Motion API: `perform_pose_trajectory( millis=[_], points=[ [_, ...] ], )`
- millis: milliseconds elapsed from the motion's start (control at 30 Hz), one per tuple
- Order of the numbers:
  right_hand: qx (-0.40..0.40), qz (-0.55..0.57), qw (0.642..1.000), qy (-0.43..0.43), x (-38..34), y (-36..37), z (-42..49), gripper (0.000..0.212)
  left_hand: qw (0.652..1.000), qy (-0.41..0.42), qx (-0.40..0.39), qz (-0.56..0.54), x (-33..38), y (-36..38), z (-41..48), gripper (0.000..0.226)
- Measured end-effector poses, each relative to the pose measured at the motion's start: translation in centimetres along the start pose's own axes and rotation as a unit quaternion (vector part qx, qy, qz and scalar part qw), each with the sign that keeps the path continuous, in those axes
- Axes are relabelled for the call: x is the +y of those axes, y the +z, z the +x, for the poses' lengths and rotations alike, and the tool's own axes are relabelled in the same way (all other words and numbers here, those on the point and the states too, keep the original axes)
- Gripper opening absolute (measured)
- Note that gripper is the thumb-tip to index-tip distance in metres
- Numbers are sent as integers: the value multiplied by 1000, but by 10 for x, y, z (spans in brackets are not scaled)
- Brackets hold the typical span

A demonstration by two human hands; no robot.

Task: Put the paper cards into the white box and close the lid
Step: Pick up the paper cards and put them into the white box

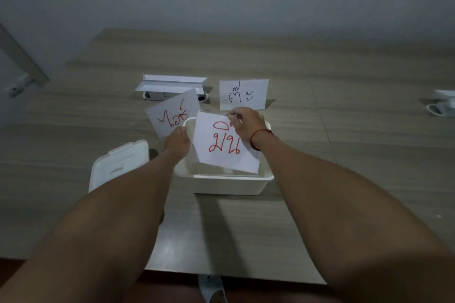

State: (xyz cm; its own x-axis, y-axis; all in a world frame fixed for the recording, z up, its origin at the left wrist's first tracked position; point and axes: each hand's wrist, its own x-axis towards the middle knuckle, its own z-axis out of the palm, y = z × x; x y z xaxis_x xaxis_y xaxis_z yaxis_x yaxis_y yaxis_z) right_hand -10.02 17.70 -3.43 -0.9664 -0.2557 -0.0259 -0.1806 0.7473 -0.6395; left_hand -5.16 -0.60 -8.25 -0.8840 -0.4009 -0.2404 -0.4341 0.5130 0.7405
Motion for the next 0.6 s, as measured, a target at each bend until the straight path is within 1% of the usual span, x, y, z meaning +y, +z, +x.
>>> perform_pose_trajectory(
  millis=[67, 167, 233, 300, 333, 367, 433, 467, 533, 567, 600],
  points=[
    [-87, 12, 996, 19, 9, 12, -5, 21, 1000, 2, 4, -5, -1, 0, 1, 44],
    [-236, -19, 971, 24, 10, 17, -11, 24, 1000, -1, 14, 5, 0, 0, 2, 46],
    [-299, -48, 952, 50, 4, 13, -14, 32, 1000, -9, 19, 14, 3, 0, 3, 46],
    [-345, -36, 932, 103, -2, 9, -13, 36, 999, -14, 29, 19, 5, 0, 3, 45],
    [-345, -15, 931, 116, -3, 8, -10, 34, 999, -15, 33, 20, 7, 1, 3, 45],
    [-316, 2, 942, 114, -2, 9, -6, 32, 999, -17, 37, 20, 7, 2, 5, 45],
    [-201, 9, 976, 83, 4, 10, 6, 33, 999, -21, 44, 22, 8, 4, 11, 46],
    [-137, -5, 989, 64, 6, 10, 14, 31, 998, -21, 48, 27, 9, 4, 14, 46],
    [-29, -57, 997, 32, 9, 8, 25, 23, 997, -25, 64, 47, 12, 4, 21, 48],
    [3, -101, 995, 25, 8, 7, 29, 26, 995, -29, 77, 59, 14, 2, 27, 49],
    [13, -149, 988, 23, 8, 7, 33, 34, 993, -40, 90, 63, 16, 0, 33, 51]
  ],
)
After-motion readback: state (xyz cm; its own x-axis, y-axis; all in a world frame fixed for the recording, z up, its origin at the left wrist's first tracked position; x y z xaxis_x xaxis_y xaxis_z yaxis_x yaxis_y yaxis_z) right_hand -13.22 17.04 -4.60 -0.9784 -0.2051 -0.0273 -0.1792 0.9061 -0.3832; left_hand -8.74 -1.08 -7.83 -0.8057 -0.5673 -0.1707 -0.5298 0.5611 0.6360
